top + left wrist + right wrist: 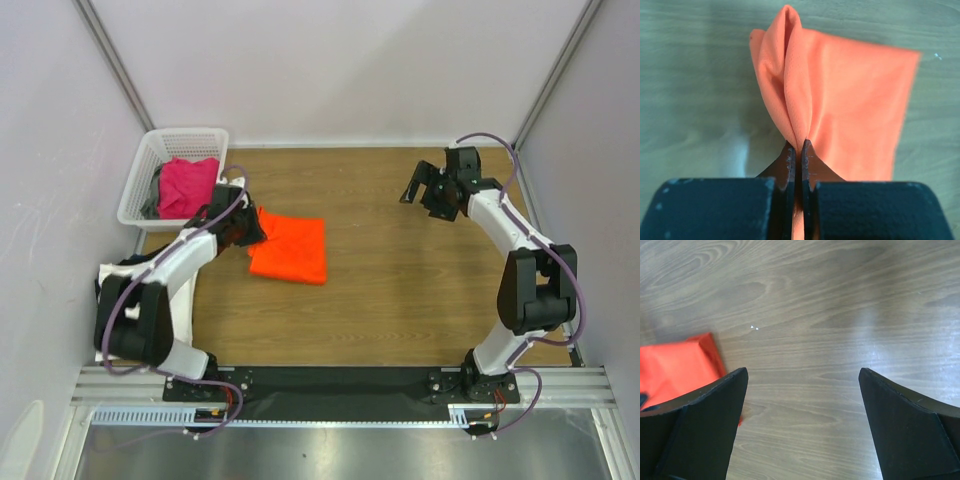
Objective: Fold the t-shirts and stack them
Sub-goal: Neatly place the folded tshirt to the corner
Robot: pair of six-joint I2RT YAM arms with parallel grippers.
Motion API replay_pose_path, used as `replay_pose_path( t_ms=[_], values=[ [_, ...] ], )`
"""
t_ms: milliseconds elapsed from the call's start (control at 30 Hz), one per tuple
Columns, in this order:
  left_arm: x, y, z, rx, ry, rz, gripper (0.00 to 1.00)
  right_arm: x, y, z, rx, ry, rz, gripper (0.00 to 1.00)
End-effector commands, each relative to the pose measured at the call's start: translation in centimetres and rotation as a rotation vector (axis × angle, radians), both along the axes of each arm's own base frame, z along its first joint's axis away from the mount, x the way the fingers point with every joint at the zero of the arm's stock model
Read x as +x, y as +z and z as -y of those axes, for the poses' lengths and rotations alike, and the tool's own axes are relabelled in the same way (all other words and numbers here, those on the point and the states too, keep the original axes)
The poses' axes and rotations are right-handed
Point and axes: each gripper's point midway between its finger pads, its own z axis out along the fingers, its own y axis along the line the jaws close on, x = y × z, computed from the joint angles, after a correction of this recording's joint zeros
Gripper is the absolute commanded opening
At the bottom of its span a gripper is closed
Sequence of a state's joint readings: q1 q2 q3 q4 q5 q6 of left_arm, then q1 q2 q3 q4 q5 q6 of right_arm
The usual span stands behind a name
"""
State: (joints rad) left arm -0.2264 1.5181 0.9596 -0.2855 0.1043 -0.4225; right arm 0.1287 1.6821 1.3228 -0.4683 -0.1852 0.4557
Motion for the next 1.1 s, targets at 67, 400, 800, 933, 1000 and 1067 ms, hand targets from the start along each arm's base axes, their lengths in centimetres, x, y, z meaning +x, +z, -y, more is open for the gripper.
replay_pose_path(
  t_ms=[67,400,800,933,1000,1067],
  values=[
    [-5.0,2.7,-3.8,0.159,0.017,0.000,0.00,-0.5,2.1,1.6,-0.042,-0.060,0.080,1.00],
    [-10.8,6.6,-8.6,0.258,0.189,0.016,0.00,-2.0,1.3,2.9,-0.037,-0.094,0.081,1.00],
    [-11.3,10.9,-16.0,0.685,0.178,0.058,0.00,-1.0,0.8,5.6,-0.035,-0.136,0.062,1.00],
    [-10.6,11.8,-16.7,0.763,0.074,0.163,0.01,-0.9,0.5,6.4,-0.053,-0.159,0.054,1.00],
    [-11.3,11.4,-17.3,0.812,0.007,0.144,0.00,-1.0,0.3,6.7,-0.068,-0.164,0.050,1.00],
    [-12.0,10.4,-17.5,0.805,-0.040,0.123,0.00,-1.0,0.2,7.1,-0.092,-0.172,0.051,1.00]
  ],
)
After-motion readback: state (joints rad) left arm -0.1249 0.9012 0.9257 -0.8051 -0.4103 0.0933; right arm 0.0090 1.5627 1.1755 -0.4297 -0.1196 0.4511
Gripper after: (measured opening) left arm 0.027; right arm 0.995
